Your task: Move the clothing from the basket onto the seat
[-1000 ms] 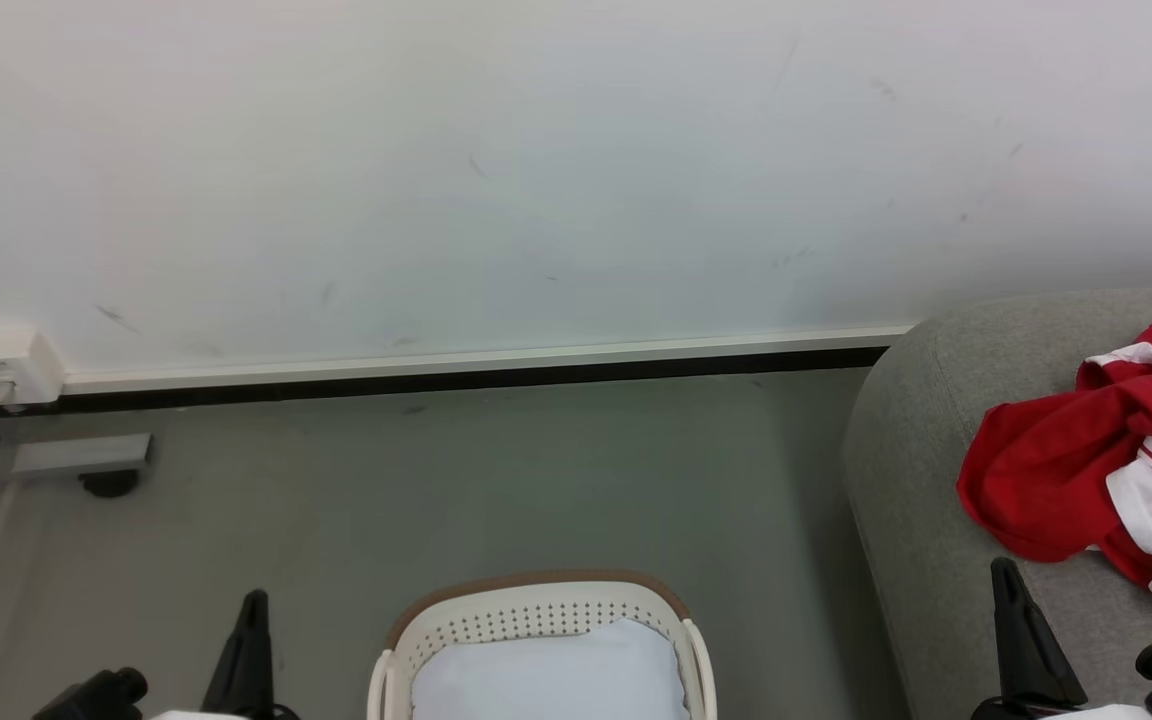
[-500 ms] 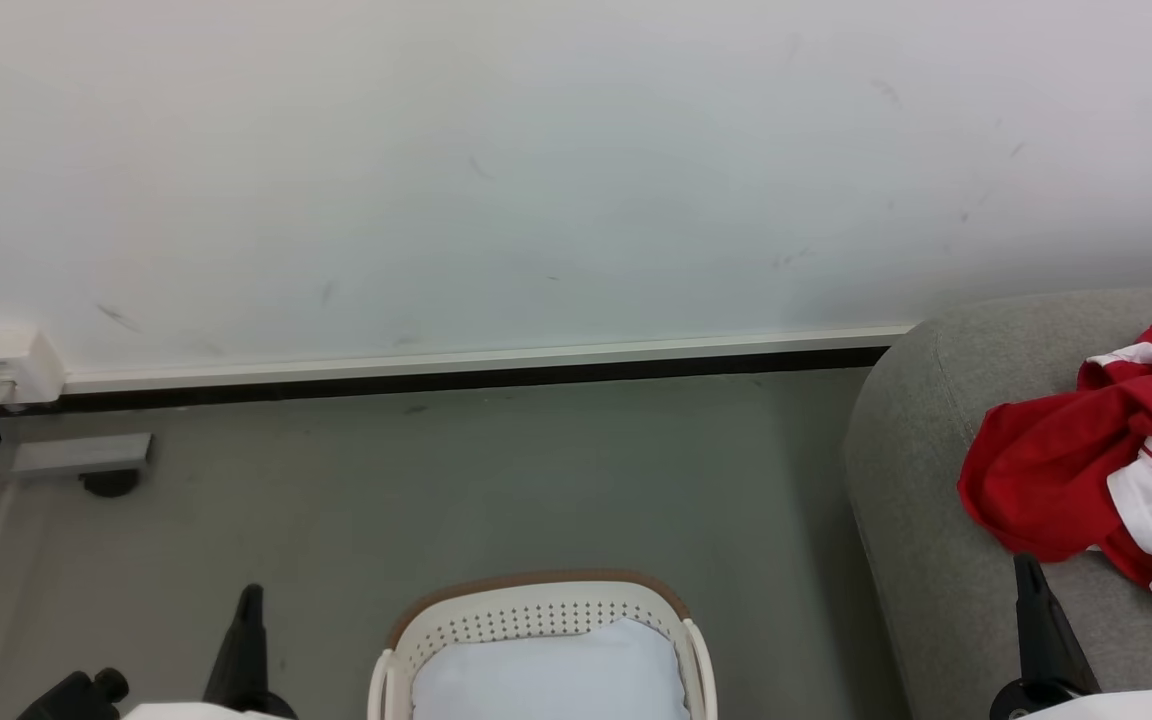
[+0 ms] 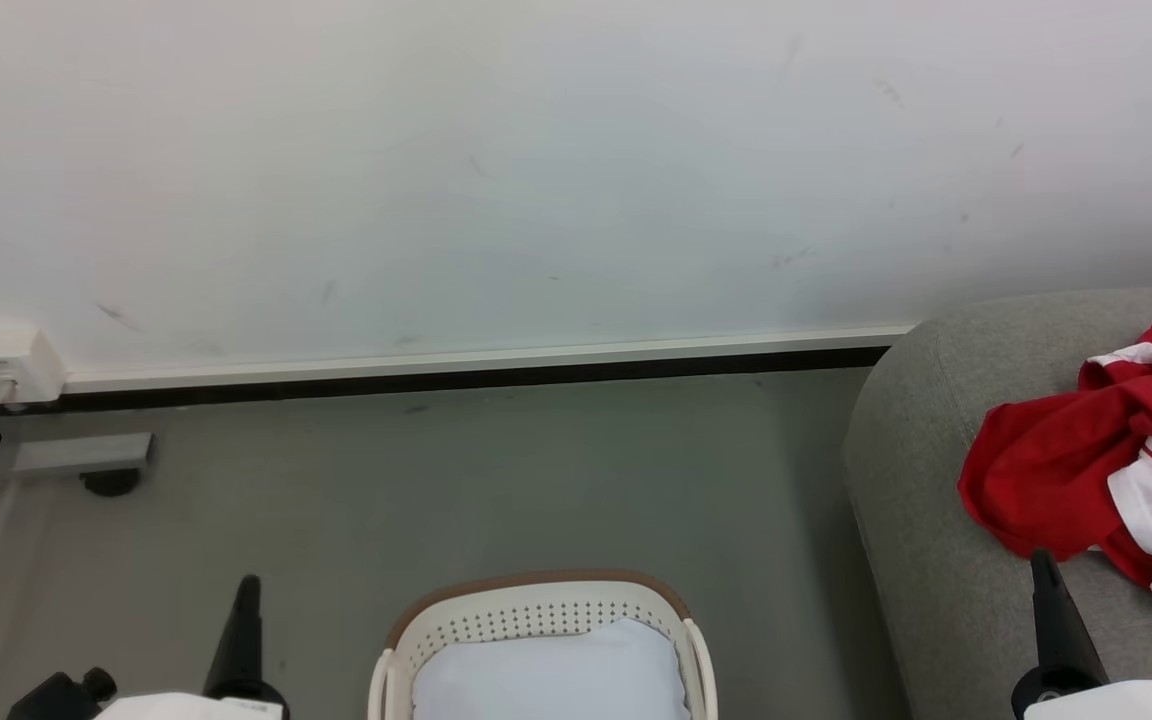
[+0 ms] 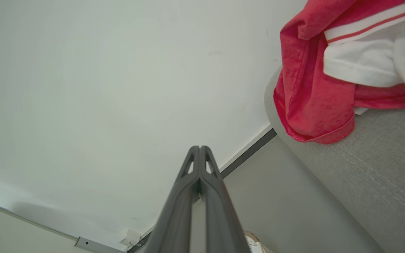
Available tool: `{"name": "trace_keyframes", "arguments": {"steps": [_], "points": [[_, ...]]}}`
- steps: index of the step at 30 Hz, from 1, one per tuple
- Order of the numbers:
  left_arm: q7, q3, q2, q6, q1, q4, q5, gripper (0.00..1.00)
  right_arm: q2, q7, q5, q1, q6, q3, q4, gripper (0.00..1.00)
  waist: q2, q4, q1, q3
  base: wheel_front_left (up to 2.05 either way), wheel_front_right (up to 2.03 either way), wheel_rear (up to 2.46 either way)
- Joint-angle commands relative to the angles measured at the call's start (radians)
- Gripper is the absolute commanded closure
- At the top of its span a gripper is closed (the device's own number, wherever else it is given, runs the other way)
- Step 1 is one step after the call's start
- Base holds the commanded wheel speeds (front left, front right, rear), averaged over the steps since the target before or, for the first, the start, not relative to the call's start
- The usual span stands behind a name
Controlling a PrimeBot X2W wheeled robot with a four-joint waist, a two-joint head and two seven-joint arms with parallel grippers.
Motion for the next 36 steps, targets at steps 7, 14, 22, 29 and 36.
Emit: {"name": "trace_keyframes", "arguments": {"steps": [7, 14, 22, 29, 36], "points": [[0.026, 0.008, 0.005, -0.002, -0.025, -0.016, -0.100, 1.00, -0.011, 0.022, 0.097, -0.027, -0.001, -0.018, -0.005, 1.00, -0.0001, 0.000, -0.0001, 0.000, 0.00, 0.00, 0.00], [0.046, 0.012, 0.004, -0.002, -0.028, -0.018, -0.172, 1.00, -0.011, 0.042, 0.170, -0.032, -0.001, -0.029, -0.001, 1.00, -0.0001, 0.001, -0.0001, 0.000, 0.00, 0.00, 0.00], [0.067, 0.016, 0.003, -0.002, -0.032, -0.019, -0.248, 1.00, -0.010, 0.062, 0.245, -0.037, -0.001, -0.042, 0.003, 1.00, -0.0001, 0.001, -0.0001, 0.001, 0.00, 0.00, 0.00], [0.083, 0.019, 0.002, -0.002, -0.036, -0.021, -0.313, 1.00, -0.010, 0.080, 0.309, -0.040, -0.001, -0.052, 0.006, 1.00, -0.0001, 0.002, -0.0001, 0.001, 0.00, 0.00, 0.00], [0.100, 0.022, 0.002, -0.003, -0.039, -0.022, -0.373, 1.00, -0.009, 0.097, 0.367, -0.044, -0.002, -0.062, 0.009, 1.00, -0.0001, 0.002, -0.0001, 0.001, 0.00, 0.00, 0.00]]}}
